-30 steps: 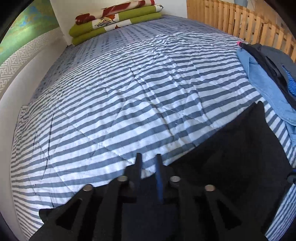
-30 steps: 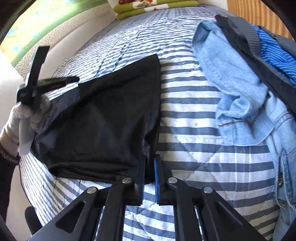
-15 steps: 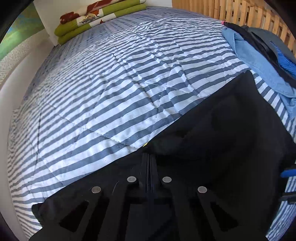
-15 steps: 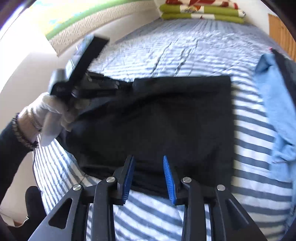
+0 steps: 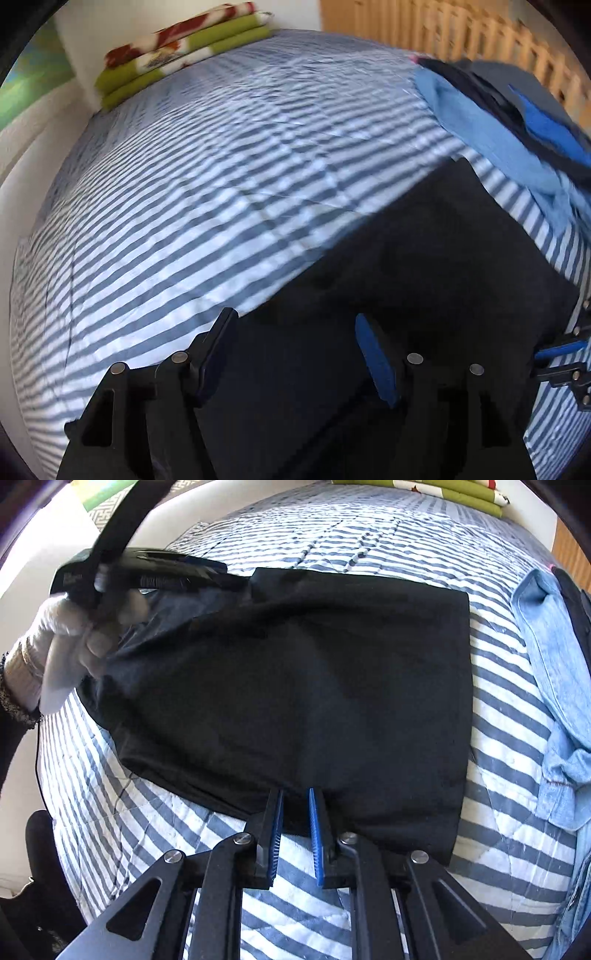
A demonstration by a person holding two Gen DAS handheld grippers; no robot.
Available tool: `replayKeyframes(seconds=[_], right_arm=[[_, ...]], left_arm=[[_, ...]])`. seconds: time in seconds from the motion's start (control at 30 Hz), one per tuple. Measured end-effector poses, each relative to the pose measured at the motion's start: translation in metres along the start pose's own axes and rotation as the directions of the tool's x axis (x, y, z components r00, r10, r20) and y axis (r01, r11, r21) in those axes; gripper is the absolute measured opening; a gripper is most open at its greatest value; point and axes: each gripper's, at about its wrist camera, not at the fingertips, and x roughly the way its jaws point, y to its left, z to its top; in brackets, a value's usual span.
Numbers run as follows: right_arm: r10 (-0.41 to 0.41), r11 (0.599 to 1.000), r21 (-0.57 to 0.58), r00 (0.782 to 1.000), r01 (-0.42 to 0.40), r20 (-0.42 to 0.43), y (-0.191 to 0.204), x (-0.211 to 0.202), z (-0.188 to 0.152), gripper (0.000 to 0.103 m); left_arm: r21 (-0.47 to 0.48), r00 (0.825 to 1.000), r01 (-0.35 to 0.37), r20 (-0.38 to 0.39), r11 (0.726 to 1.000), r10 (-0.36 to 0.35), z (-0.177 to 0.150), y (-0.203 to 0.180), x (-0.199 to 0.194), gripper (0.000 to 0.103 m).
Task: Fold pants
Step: 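Fold the garment further with the left tool while the right tool holds it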
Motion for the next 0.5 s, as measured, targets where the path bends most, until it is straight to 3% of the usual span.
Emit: replayKeyframes(seconds=[0.03,0.07,0.1,0.13,0.23,0.3,0.37,0.43,0.47,0.5], right_arm=[[-0.003,1.000,-0.002,1.000,0.003,0.001,0.001,0.001,0.001,0.013],[-0.003,1.000,-0.001,1.000,0.003,0.002,0.001,0.001,0.001,0.013],[-0.001,1.000,0.002,1.000,0.001,0.003,0.001,0.002,0.001,0.013],[0.001,1.000,0.004,1.000,-0.001,0.005,0.001,0.003,0.001,0.013],[-0.005,1.000,-0.003,1.000,0.005,0.014,0.003,0.005,0.002,0.013],[-0.008,1.000,-0.011,1.000,0.008,0.019,0.004,0.006,0.002,0.013],[0.000,1.000,-0.002,1.000,0.000,0.026,0.004,0.007,0.003,0.013],[0.005,1.000,-0.005,0.999,-0.005,0.032,0.004,0.009,0.004,0.013],[0.007,1.000,-0.004,0.999,-0.007,0.033,0.003,0.009,0.004,0.013],[0.008,1.000,-0.002,0.999,-0.008,0.031,0.003,0.009,0.004,0.013]], left_arm=[[0.008,1.000,0.016,-0.002,1.000,-0.016,0.002,-0.008,0.006,0.057],[0.017,1.000,0.021,-0.013,1.000,-0.021,0.003,-0.014,0.012,0.019],[0.021,1.000,-0.002,-0.009,1.000,0.002,0.005,-0.019,0.015,0.007],[0.005,1.000,-0.015,-0.006,1.000,0.015,0.008,-0.020,0.014,0.003],[-0.161,0.998,-0.045,0.029,0.986,0.050,0.015,0.016,0.009,0.003],[-0.295,0.996,-0.075,0.031,0.952,0.088,0.016,0.049,0.004,0.003],[-0.312,0.992,-0.109,0.029,0.944,0.124,0.016,0.064,0.000,0.003],[-0.295,0.995,-0.063,0.061,0.954,0.085,0.014,0.067,-0.010,0.003],[-0.278,0.994,-0.058,0.070,0.959,0.080,0.012,0.067,-0.017,0.010],[-0.259,0.995,-0.052,0.073,0.964,0.073,0.011,0.068,-0.022,0.027]])
